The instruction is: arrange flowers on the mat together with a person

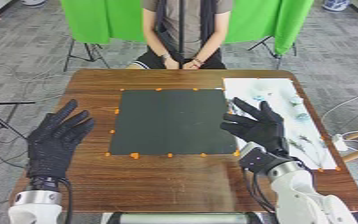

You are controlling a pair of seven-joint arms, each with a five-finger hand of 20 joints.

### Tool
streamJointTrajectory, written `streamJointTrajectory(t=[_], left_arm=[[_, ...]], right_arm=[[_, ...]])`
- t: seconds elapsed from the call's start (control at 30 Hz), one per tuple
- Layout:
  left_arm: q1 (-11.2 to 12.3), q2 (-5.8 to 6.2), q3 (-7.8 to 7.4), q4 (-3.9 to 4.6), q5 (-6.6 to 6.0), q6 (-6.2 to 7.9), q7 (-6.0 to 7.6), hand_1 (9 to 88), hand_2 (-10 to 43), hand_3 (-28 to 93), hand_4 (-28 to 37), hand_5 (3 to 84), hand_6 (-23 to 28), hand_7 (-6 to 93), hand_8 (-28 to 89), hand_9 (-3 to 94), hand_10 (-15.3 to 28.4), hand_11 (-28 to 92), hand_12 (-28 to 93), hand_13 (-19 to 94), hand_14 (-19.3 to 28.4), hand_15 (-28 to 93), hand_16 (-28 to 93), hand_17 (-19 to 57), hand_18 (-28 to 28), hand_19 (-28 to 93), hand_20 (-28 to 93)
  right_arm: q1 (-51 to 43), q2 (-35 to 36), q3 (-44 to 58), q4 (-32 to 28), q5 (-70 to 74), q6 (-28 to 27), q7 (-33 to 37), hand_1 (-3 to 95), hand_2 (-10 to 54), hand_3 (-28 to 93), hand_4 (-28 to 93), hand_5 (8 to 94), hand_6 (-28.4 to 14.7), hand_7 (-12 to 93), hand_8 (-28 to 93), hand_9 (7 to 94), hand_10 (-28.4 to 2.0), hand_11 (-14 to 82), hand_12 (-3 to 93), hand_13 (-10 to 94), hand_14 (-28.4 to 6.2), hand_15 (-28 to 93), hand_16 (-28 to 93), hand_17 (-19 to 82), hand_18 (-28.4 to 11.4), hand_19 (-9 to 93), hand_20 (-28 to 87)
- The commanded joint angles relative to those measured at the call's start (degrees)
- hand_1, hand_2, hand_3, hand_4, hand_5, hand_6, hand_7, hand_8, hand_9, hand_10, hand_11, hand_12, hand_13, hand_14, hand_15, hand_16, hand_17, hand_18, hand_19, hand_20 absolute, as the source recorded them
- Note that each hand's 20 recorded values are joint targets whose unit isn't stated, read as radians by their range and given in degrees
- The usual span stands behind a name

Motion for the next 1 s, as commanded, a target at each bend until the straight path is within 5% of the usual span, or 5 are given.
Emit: streamJointTrajectory(t=[0.03,1.0], left_arm=[[0.8,-0.09,0.2,-0.1,-0.16,0.3,-0.02,21.8,9.1,76,-28.3,38.9,11.3,10.0,-8,38.8,23.2,26,10,30,28.4,52,-11,-4.8,27.0,69,-14],[0.6,-0.56,-0.01,-0.09,0.1,0.01,-0.94,21.6,9.1,77,-28.3,39.0,11.3,10.0,-8,38.6,23.1,26,10,30,28.4,52,-11,-4.8,27.0,69,-14]], right_arm=[[-0.5,-0.1,-0.1,-0.6,0.1,0.3,-0.4,5.2,22.2,78,-28,47.1,-3.6,11,-12,55.3,-22.8,15.4,10.9,45,-23.5,45,6,7,-19.9,57,14],[-1.0,0.4,0.5,-0.9,0.2,0.8,-1.1,5.2,22.2,78,-28,47.2,-3.6,11,-12,55.3,-22.7,15.4,10.9,45,-23.5,45,6,7,-19.9,57,14]])
